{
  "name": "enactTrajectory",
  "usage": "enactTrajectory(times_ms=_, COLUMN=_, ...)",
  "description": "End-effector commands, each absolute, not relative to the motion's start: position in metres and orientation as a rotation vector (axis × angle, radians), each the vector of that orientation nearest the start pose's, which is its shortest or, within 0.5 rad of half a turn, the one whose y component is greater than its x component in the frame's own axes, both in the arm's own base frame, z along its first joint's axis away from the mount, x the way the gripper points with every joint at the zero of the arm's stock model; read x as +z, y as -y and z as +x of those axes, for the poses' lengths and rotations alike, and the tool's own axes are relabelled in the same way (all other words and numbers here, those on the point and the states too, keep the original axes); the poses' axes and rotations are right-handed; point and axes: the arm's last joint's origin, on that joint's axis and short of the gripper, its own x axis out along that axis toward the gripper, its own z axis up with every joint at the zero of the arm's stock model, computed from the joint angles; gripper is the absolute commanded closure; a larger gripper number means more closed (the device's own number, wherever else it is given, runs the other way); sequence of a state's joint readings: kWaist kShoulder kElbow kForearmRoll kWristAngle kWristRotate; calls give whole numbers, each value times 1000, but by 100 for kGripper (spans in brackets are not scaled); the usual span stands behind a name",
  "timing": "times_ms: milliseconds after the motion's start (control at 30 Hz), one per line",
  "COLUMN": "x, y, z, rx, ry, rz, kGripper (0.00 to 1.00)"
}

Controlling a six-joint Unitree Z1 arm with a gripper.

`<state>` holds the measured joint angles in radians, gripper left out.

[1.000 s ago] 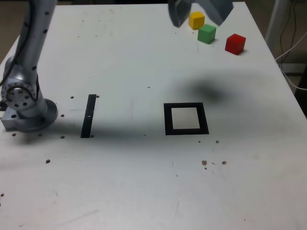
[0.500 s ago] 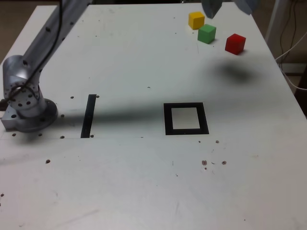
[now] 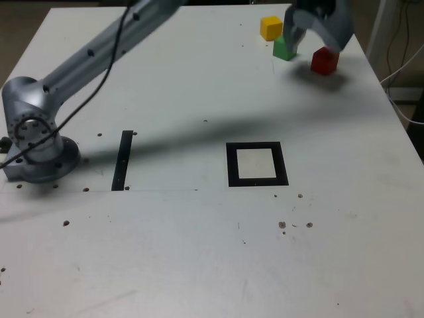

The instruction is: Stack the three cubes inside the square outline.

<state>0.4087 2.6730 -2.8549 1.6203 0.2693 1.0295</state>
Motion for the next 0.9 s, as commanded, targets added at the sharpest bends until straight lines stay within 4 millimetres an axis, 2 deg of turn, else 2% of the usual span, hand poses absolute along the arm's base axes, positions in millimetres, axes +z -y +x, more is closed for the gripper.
enactTrajectory(times_ms=0, x=246, y=-224, z=485, rx=-219, ry=-1554, rz=723, kGripper=2)
enactTrajectory(times_ms=267, x=226, y=-228, z=493, rx=-238, ry=-1557, rz=727, kGripper=6)
enactTrajectory(times_ms=600, x=222, y=-228, z=496, rx=-255, ry=-1536, rz=739, kGripper=11)
enactTrajectory(times_ms=867, x=227, y=-227, z=497, rx=-263, ry=-1493, rz=730, kGripper=17)
